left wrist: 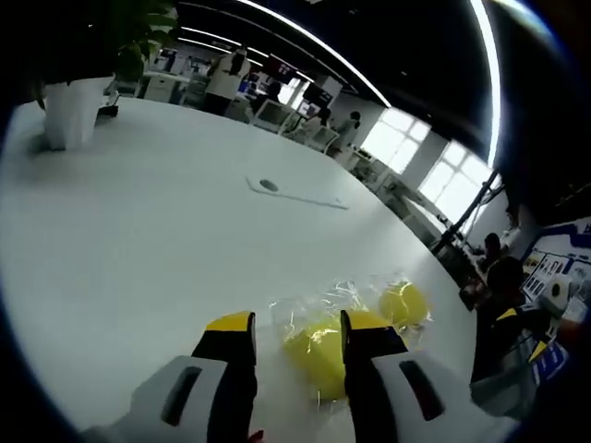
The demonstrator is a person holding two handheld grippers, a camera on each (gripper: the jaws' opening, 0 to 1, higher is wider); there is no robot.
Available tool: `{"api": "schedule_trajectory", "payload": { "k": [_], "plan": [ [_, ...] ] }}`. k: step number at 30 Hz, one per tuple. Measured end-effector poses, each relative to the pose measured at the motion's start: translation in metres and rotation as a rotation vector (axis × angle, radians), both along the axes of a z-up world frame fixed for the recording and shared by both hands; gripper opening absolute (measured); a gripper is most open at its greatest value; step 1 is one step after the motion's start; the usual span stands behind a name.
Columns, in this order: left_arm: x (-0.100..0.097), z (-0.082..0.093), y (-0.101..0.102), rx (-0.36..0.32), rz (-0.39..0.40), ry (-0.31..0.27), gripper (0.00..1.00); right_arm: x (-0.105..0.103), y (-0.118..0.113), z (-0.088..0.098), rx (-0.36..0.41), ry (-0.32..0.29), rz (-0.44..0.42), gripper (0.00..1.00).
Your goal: Compare the silicone blocks by pressing each to a similar depth, holding the contact briefly, and releasing to observe deformation and rebound differences across the visible hardness samples.
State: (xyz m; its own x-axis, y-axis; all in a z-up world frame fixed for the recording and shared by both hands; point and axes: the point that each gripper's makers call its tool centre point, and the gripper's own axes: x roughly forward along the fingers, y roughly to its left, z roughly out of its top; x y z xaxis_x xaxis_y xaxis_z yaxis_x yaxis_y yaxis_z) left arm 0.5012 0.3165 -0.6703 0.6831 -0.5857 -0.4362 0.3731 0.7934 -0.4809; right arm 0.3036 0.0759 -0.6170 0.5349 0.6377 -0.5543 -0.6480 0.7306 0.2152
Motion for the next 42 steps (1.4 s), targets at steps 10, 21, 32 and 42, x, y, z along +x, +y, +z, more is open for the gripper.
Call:
{"api": "schedule_trajectory", "payload": {
  "k": [10,21,32,42],
  "plan": [
    [-0.048,0.033,0.001,0.043,-0.014,-0.077,0.39,0.002,0.002,0.014,0.037,-0.045,0.025,0.66],
    [-0.099,0.074,-0.001,0.01,0.056,-0.177,0.42,0.002,0.003,0.015,0.052,-0.043,0.062,0.66],
    [-0.142,0.09,-0.014,0.125,0.0,-0.268,0.43,0.009,-0.001,0.006,0.093,-0.008,0.05,0.66],
    [-0.167,0.083,-0.015,0.143,-0.007,-0.251,0.4,0.013,-0.012,0.003,0.135,0.0,-0.012,0.64]
  ]
}}
